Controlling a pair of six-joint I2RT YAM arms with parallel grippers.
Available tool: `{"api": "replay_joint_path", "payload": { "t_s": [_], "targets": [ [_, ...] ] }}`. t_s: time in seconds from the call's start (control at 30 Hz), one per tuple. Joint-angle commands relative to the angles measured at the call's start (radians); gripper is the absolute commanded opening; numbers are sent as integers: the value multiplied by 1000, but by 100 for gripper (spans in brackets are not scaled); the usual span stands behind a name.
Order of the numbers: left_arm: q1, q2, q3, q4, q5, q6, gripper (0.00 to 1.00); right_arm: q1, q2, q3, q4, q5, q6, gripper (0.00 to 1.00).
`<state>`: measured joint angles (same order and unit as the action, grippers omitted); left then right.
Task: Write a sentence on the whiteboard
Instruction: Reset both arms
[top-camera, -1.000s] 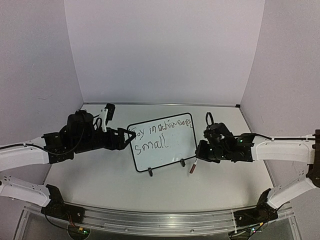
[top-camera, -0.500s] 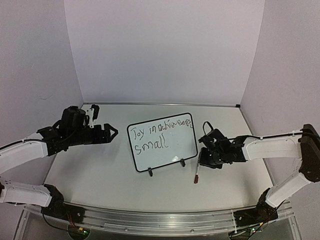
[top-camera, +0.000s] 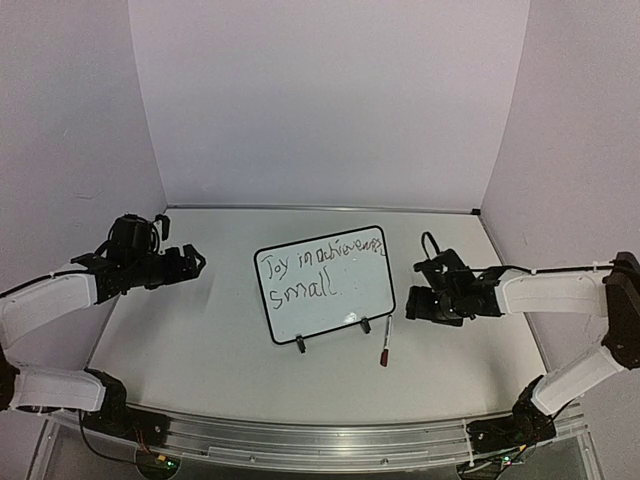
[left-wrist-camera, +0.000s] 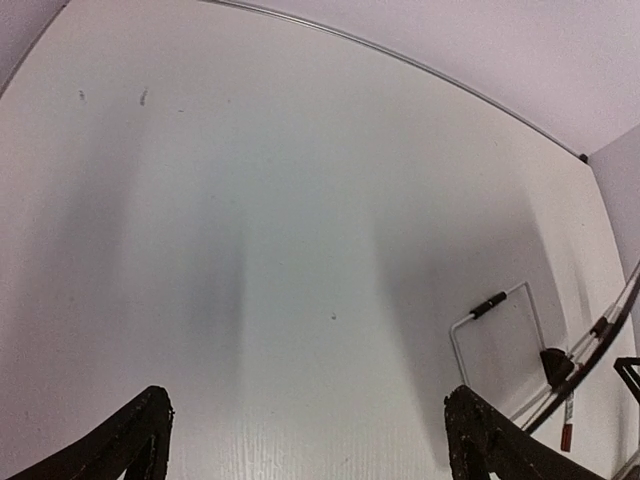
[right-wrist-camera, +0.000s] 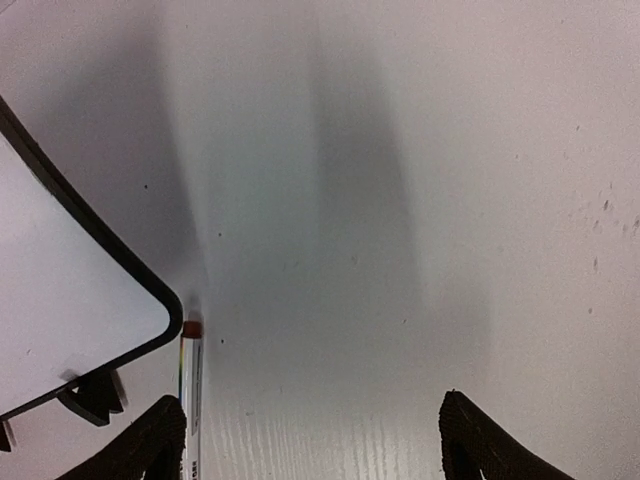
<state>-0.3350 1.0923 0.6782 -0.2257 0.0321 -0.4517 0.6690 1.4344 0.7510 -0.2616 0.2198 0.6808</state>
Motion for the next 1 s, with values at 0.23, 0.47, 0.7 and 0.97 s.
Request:
{"api": "replay_joint_path", "payload": {
  "t_s": [0.23, 0.47, 0.7, 0.97],
  "targets": [
    [240, -21, 66, 139, -23, 147, 100, -292, -315, -154, 258, -10, -370, 85],
    [245, -161, -105, 384, -209, 253, 100, -334, -480, -352, 518, 113, -497, 85],
    [245, -203, -304, 588, -260, 269, 100, -334, -606, -461, 600, 159, -557, 86],
    [245, -181, -373, 643, -263, 246, 100, -334, -654, -482, 601, 166, -560, 86]
  ]
}}
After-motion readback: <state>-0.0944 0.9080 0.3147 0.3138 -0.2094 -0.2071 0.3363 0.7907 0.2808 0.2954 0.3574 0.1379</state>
